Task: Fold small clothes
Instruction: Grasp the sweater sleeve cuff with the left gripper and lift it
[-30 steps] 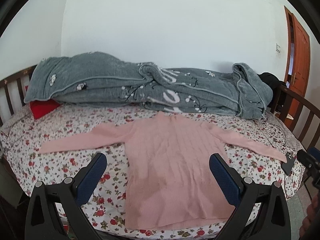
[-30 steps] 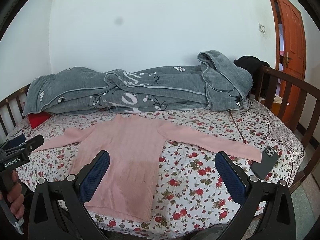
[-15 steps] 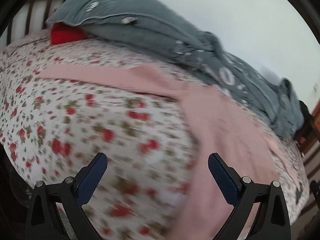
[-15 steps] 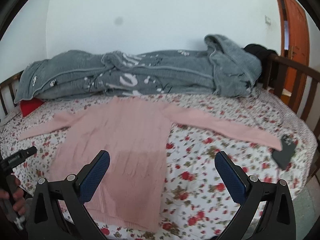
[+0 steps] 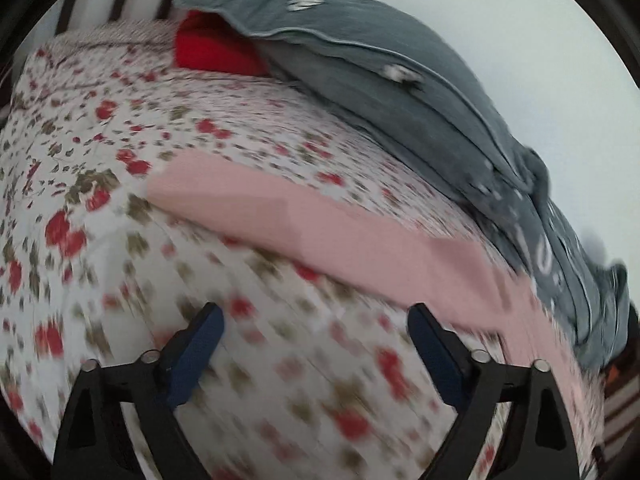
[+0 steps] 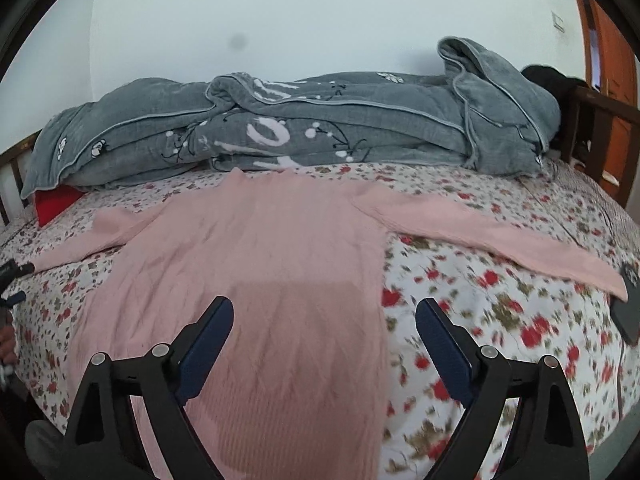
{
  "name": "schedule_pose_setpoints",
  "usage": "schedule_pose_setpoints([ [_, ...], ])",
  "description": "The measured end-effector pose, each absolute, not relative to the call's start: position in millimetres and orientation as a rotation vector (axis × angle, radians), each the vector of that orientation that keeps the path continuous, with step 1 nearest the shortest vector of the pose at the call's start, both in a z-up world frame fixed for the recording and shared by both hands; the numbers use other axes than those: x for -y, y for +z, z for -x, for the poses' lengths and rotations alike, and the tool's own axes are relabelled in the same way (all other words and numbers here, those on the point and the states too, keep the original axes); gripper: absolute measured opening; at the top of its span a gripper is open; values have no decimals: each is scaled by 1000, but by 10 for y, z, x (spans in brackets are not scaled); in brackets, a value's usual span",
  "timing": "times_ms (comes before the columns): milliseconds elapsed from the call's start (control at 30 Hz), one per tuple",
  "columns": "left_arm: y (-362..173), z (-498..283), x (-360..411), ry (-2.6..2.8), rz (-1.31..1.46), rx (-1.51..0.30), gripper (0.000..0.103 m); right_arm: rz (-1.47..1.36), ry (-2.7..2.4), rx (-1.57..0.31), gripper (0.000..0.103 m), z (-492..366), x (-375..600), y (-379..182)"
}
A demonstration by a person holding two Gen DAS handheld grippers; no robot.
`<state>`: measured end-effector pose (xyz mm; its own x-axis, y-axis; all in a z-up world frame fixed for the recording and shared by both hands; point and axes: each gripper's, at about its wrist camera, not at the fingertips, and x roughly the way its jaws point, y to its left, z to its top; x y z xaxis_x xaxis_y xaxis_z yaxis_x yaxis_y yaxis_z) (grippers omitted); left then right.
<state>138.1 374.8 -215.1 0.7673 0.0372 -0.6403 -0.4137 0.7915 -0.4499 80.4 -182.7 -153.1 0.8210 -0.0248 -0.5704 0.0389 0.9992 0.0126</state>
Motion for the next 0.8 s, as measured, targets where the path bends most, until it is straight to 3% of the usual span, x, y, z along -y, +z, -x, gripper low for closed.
schedule_pose_setpoints([
  [167, -2304, -1533, -4320, 237, 823, -614, 78, 33, -39, -599, 91, -976, 1669, -1550],
  [300, -2352, -1599, -4562, 254, 934, -598, 63, -10, -8, -586, 91, -1085, 1595, -1579],
  [367, -2309, -1628, -4580, 318, 890, -606, 47, -22, 11, -586, 91, -1161, 1564, -1565],
  [433, -2221, -1665, -4580, 387, 809, -616, 14, -32, 45, -589, 91, -1240, 1551, -1524],
  [467, -2195, -1694, -4601, 393, 799, -621, 9, -34, 71, -586, 91, -1292, 1555, -1479],
  [600, -1982, -1748, -4593, 417, 784, -618, 7, 1, 107, -517, 91, -1405, 1601, -1286],
  [800, -1179, -2021, -3717, 365, 570, -567, 7, -3, 106, -432, 91, -1298, 2000, -1200],
])
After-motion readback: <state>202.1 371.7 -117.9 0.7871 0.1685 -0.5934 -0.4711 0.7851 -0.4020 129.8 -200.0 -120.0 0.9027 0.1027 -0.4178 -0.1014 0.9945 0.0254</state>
